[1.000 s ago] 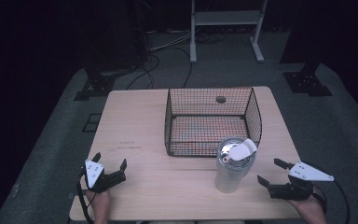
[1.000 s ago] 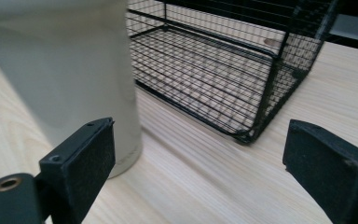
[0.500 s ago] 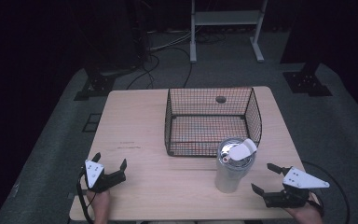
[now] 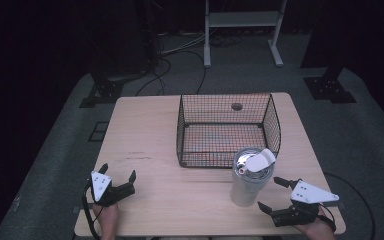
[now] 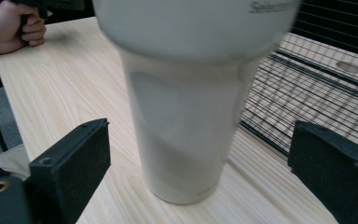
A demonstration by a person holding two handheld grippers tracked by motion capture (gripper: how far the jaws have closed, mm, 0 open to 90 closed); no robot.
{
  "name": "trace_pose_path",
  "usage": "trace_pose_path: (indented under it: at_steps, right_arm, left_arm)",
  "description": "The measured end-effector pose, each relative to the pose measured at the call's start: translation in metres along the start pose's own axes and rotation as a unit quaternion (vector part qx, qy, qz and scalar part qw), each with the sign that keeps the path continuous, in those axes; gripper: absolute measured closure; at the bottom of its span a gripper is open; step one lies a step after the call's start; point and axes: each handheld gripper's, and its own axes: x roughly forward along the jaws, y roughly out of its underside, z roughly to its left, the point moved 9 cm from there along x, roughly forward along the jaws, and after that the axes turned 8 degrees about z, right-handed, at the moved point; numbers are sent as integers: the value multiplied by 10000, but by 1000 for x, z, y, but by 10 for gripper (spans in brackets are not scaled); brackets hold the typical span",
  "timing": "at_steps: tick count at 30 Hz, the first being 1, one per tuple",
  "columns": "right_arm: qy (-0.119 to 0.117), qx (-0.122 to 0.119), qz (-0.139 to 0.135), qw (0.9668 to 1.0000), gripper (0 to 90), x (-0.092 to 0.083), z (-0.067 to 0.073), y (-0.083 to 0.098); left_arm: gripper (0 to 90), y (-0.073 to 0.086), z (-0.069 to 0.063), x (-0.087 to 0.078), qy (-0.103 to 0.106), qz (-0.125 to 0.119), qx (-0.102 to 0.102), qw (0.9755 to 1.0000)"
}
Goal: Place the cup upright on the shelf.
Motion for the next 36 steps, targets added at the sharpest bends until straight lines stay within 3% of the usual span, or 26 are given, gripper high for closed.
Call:
trace_pose_path:
  at_steps: [14,26,36]
  right_arm:
    - [-136,15,-34,9999,22,22,4,-11]
    - [-6,-10,-263,9997,22,40,3,-22]
    - [86,-167,-399,9990,26,49,6,-27]
  left_arm:
    - [0,0,0,0,5,-3,5,10000]
    - [0,0,0,0,14,-7,8,10000]
    - [0,0,0,-1,24,-7,10,10000]
